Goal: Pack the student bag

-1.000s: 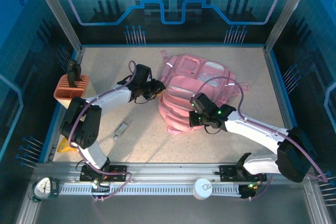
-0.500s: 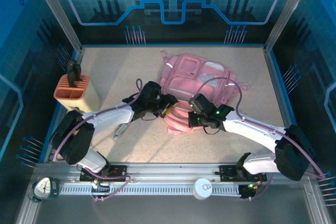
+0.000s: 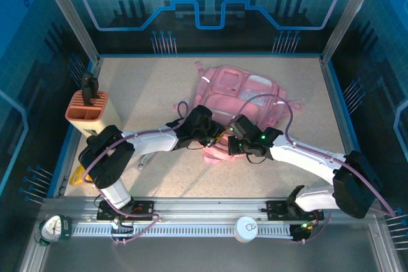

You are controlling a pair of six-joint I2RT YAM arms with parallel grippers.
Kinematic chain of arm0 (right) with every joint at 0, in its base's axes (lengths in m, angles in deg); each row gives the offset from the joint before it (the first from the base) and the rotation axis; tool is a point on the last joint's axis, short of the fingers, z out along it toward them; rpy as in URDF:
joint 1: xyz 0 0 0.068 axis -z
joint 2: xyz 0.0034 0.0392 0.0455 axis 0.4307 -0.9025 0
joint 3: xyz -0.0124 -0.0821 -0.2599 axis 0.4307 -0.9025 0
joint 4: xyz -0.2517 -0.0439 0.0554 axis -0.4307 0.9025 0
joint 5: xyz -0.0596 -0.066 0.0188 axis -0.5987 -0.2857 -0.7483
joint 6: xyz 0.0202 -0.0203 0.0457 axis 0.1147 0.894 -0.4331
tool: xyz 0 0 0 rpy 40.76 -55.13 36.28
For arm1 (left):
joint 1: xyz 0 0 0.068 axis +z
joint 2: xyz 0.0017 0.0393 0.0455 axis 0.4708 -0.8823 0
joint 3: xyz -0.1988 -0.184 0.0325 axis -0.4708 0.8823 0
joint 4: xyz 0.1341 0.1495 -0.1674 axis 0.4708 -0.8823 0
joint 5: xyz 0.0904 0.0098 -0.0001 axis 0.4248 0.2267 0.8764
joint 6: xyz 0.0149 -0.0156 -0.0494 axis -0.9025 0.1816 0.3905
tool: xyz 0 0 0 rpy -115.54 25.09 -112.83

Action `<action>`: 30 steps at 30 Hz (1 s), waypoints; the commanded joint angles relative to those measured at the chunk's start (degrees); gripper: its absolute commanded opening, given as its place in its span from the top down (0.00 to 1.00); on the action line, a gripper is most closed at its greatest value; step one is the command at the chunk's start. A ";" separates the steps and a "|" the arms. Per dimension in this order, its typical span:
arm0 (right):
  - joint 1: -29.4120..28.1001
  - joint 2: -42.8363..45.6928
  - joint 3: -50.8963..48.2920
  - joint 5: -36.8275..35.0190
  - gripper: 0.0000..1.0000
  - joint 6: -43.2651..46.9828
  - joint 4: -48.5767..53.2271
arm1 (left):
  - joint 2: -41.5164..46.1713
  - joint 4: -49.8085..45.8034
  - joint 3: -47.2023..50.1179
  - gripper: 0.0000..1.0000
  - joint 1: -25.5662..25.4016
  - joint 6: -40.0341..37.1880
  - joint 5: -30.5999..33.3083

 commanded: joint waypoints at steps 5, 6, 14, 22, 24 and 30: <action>-1.02 0.25 1.38 -1.20 1.00 1.28 4.75 | 2.32 -9.71 -2.44 1.00 2.82 -7.29 4.32; -0.83 0.77 1.29 -1.92 1.00 1.57 5.82 | 3.41 -10.68 -1.86 1.00 3.64 -8.13 4.79; 6.30 7.00 -2.43 -1.59 1.00 3.49 9.45 | 11.49 -14.21 2.56 1.00 12.09 -15.83 4.75; 13.98 5.89 -0.38 -2.88 1.00 7.81 11.03 | 11.19 -19.11 -1.56 1.00 18.59 -25.14 0.35; 16.26 4.77 -0.07 -3.25 1.00 8.83 9.68 | 11.01 -20.98 -2.77 1.00 19.67 -27.55 0.36; 25.15 0.31 1.15 -1.24 1.00 11.87 5.48 | 10.27 -22.97 -4.27 1.00 22.43 -31.29 -1.21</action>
